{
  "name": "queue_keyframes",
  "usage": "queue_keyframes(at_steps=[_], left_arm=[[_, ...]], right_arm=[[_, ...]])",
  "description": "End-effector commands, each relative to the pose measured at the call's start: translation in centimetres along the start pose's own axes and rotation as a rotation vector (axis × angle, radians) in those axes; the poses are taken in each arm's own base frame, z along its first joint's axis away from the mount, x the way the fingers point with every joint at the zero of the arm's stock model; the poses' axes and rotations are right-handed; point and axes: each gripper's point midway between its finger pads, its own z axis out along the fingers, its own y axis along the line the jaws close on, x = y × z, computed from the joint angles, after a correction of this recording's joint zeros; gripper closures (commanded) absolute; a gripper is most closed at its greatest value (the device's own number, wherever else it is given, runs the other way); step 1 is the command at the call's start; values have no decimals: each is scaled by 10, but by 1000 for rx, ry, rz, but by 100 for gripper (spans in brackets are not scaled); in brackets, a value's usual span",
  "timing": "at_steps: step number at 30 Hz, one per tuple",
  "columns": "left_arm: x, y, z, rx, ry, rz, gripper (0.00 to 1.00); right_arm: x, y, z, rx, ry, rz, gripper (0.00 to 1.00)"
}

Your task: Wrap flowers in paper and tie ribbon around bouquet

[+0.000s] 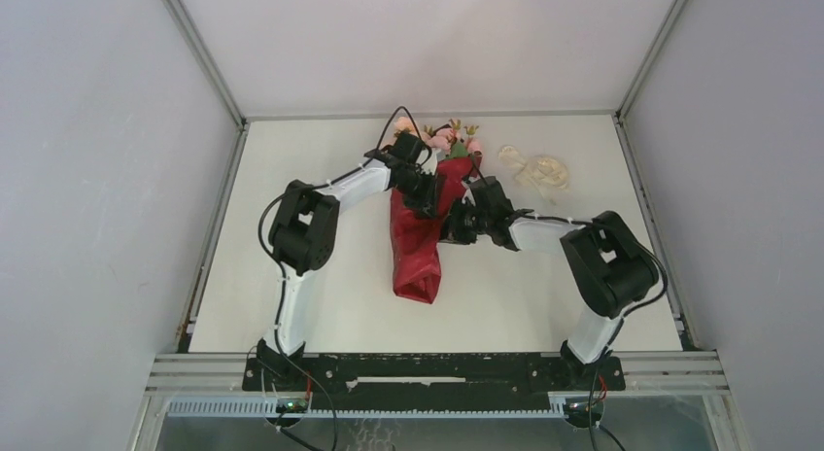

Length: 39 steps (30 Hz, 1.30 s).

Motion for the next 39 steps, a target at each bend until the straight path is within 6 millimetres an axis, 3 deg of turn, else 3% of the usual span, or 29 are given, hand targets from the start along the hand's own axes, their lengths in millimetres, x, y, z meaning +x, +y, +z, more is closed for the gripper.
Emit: queue_keyframes(at_steps=[1, 6, 9, 12, 23, 24, 25, 27, 28, 31, 33, 36, 39], left_arm=[[-19, 0, 0, -40, -47, 56, 97], [-20, 2, 1, -44, -49, 64, 97], [-21, 1, 1, -41, -52, 63, 96], [-22, 1, 0, -44, -55, 64, 96], [-21, 1, -1, -49, -50, 61, 96], [-21, 1, -1, -49, -50, 62, 95], [-21, 1, -2, -49, -51, 62, 95], [-23, 0, -4, -50, -54, 69, 92], [-24, -1, -7, -52, -54, 77, 86], [-37, -8, -29, -56, -78, 122, 55], [-49, -17, -52, -57, -122, 177, 40], [-61, -37, -97, -58, -205, 279, 30], [-56, -50, -133, -54, -249, 390, 29]], right_arm=[[-16, 11, -28, 28, -111, -5, 80], [-27, 3, -60, 97, -209, -42, 68], [-32, 26, -70, 6, -221, -130, 56], [-33, 47, -72, -87, -221, -186, 52], [-19, 31, -30, -58, -83, -147, 48], [-18, 31, -27, -64, -72, -148, 49], [-17, 31, -24, -66, -61, -147, 56], [-17, 26, -22, -59, -59, -130, 83], [-18, 22, -22, -46, -65, -116, 93], [-19, 9, -25, -24, -95, -75, 98], [-17, 5, -25, -27, -100, -52, 100], [-14, 3, -21, -41, -95, -35, 100], [-12, 1, -19, -60, -96, 1, 100]])
